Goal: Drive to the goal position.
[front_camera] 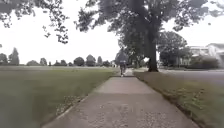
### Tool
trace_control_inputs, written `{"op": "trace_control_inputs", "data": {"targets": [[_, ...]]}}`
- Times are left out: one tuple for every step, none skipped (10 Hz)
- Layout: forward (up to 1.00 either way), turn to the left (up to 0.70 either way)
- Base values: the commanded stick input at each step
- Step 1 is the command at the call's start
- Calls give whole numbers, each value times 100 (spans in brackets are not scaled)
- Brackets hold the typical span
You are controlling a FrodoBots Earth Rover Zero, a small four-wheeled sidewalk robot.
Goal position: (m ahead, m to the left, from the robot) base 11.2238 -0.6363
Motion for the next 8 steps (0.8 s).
{"op": "trace_control_inputs", "data": {"targets": [[70,0],[70,0],[70,0],[70,0],[70,0],[70,0],[70,0],[70,0]]}}
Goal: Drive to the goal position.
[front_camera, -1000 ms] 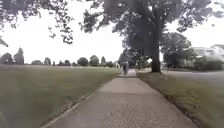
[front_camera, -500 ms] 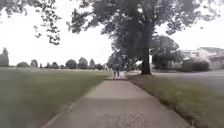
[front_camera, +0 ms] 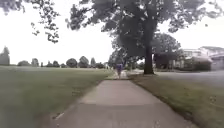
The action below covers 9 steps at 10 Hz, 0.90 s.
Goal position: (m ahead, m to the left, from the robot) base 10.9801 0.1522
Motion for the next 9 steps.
{"op": "trace_control_inputs", "data": {"targets": [[70,0],[70,0],[70,0],[70,0],[70,0],[70,0],[70,0],[70,0],[70,0]]}}
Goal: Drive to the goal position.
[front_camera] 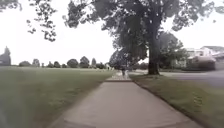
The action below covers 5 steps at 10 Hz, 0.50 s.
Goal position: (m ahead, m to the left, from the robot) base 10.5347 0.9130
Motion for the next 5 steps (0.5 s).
{"op": "trace_control_inputs", "data": {"targets": [[70,0],[70,0],[70,0],[70,0],[70,0]]}}
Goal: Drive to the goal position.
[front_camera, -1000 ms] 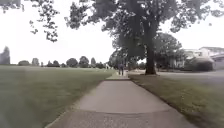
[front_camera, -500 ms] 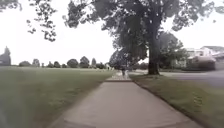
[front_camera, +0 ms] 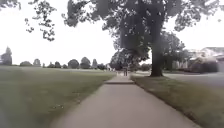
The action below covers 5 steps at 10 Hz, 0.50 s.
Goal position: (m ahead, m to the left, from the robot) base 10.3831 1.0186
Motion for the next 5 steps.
{"op": "trace_control_inputs", "data": {"targets": [[70,0],[70,0],[70,0],[70,0],[70,0]]}}
